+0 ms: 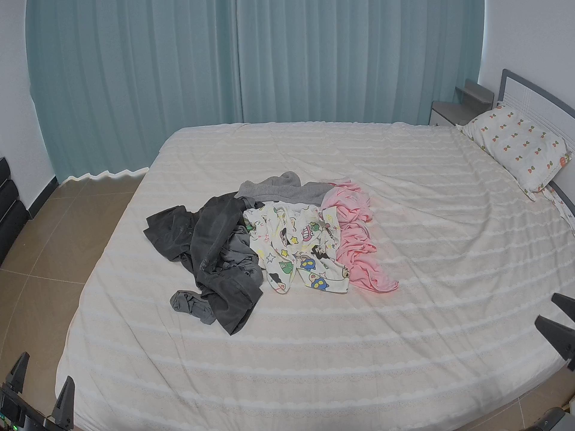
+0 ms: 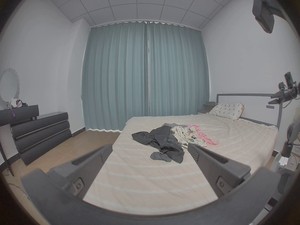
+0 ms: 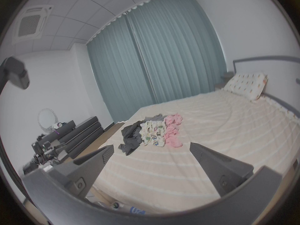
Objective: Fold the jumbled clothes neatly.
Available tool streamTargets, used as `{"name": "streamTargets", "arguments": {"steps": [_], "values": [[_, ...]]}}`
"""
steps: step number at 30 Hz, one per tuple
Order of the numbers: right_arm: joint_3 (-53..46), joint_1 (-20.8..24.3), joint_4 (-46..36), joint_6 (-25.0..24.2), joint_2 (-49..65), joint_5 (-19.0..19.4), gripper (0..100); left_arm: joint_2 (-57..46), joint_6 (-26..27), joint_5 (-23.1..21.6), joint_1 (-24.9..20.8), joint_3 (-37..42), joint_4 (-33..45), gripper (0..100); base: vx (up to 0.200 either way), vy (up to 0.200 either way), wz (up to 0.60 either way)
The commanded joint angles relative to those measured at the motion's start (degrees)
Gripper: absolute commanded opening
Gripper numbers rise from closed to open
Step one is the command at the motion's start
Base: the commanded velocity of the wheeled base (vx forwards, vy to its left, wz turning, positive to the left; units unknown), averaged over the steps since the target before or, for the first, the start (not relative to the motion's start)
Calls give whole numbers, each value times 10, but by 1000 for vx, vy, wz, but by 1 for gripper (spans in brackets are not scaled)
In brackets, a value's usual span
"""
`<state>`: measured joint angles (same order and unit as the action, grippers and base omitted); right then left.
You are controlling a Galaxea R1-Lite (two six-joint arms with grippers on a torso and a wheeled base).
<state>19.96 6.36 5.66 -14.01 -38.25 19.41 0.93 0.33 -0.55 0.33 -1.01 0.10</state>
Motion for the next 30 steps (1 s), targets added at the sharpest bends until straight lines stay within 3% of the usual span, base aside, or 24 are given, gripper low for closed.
{"name": "streamTargets", "arguments": {"steps": [1,6,13,21,30], "values": [[32,125,194,-124,-365,16,100,-8,0,0,0,9,0,100,0,0,0],[82,162,277,-178,-511,-11,100,-8,0,-1,0,9,0,100,0,0,0],[207,184,286,-230,-707,-25,100,-8,0,0,0,9,0,100,0,0,0],[359,182,291,-252,-909,-89,100,-8,0,0,0,9,0,100,0,0,0],[529,175,282,-254,-1051,-167,100,-8,0,0,0,9,0,100,0,0,0]]}}
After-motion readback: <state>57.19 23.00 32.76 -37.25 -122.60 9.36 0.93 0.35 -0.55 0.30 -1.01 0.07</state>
